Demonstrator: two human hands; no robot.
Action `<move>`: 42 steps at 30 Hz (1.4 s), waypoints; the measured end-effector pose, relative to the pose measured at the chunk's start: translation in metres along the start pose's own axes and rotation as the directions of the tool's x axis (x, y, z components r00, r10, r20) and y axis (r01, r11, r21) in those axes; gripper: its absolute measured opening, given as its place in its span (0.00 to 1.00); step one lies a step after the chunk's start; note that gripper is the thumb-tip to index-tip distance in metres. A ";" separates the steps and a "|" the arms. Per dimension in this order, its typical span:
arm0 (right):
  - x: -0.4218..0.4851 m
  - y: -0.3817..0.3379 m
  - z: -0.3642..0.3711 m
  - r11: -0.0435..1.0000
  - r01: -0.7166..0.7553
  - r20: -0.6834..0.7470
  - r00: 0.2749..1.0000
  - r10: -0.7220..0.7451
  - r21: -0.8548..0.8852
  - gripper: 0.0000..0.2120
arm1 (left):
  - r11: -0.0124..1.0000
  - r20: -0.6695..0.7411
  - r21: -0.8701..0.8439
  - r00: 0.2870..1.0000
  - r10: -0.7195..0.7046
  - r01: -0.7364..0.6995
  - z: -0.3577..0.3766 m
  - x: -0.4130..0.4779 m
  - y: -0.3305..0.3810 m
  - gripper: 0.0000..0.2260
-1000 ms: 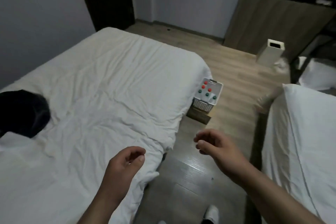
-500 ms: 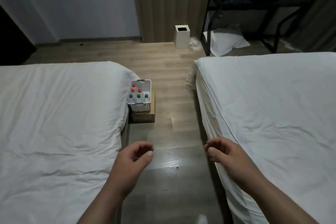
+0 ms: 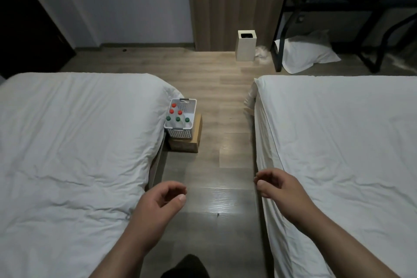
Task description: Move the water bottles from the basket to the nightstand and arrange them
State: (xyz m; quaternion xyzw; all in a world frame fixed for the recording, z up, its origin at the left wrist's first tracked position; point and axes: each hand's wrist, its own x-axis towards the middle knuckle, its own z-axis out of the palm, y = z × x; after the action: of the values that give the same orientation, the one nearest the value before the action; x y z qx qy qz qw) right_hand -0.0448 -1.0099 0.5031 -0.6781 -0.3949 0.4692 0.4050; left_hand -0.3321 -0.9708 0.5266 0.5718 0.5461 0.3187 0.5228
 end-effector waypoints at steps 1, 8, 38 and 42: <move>0.013 -0.008 0.000 1.000 0.018 -0.007 1.000 -0.017 0.009 0.07 | 1.000 -0.013 0.001 1.000 -0.012 0.012 -0.002 0.004 -0.002 0.10; 0.105 -0.042 0.000 0.997 0.058 -0.024 0.998 -0.057 0.042 0.07 | 0.998 -0.013 0.029 0.999 -0.048 0.048 -0.016 0.079 -0.014 0.07; 0.382 -0.075 -0.116 0.978 -0.187 -0.199 0.959 0.201 0.087 0.07 | 0.995 0.229 0.070 0.969 -0.091 0.076 0.087 0.469 0.095 0.14; 0.439 -0.100 -0.142 0.986 -0.155 -0.123 0.979 0.161 0.056 0.06 | 0.996 0.145 -0.001 0.985 -0.091 0.092 0.105 0.502 0.117 0.12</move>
State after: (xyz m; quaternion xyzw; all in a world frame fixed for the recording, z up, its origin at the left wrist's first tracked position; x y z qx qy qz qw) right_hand 0.1842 -0.5976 0.4893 -0.7263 -0.3022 0.4647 0.4064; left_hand -0.0992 -0.4994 0.5069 0.5657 0.5312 0.2542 0.5772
